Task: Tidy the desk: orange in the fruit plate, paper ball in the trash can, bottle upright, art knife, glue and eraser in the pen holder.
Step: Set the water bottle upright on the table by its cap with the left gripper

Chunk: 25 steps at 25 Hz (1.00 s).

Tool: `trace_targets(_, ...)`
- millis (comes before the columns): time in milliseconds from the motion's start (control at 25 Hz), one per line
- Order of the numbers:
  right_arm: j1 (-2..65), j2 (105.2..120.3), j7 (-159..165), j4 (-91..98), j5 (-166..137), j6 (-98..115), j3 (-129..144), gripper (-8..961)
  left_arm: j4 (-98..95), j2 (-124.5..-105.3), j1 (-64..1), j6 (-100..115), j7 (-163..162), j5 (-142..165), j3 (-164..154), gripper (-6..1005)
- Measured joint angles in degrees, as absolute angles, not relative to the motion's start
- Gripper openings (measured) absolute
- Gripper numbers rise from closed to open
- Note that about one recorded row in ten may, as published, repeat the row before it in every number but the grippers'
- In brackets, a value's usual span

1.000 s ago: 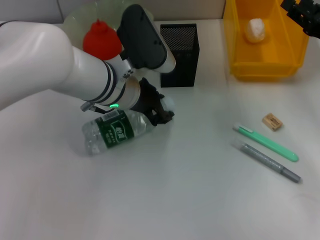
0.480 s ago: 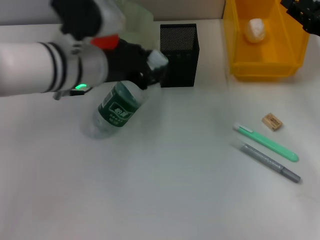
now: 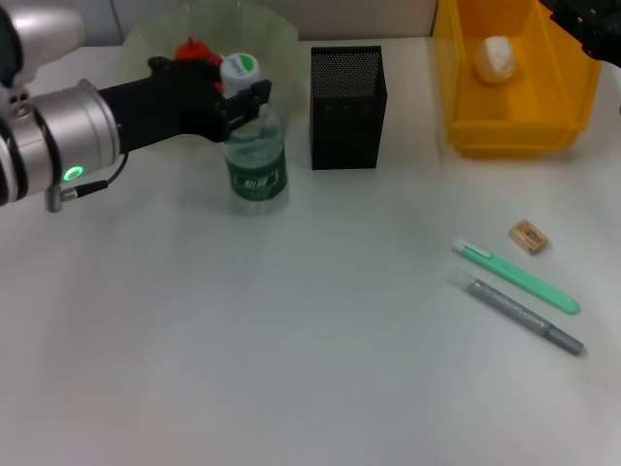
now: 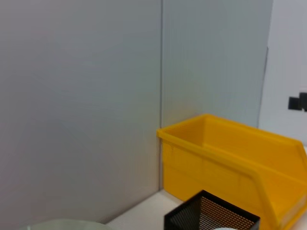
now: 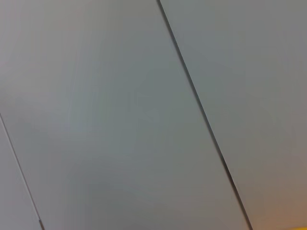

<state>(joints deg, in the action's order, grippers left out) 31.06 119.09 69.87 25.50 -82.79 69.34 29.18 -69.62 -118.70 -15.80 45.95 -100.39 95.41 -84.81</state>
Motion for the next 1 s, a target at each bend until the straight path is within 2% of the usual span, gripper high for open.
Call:
trace_targets(280,31.06,119.09,69.87,25.31,-82.79,69.41,29.18,661,-66.96,-118.79,-13.80,45.21,-89.88,88.12,-85.40,445)
trace_targets(640,30.37,119.05,71.17,27.17,-83.37,71.65,31.53,661,-63.02,-118.71,-15.88,45.87,-87.15,86.89,-85.30,445)
trace_targets(840,28.01,118.70,82.91,37.69,-86.67,72.91,41.39,661,-62.50,-118.77,-15.97,45.68,-87.35,85.55,-85.18,446)
trace_targets(1000,26.04,119.12,94.68,50.73,-96.92,73.31,47.86,660,-62.59,-118.65,-15.88,46.00,-87.22,84.51,-85.15,449)
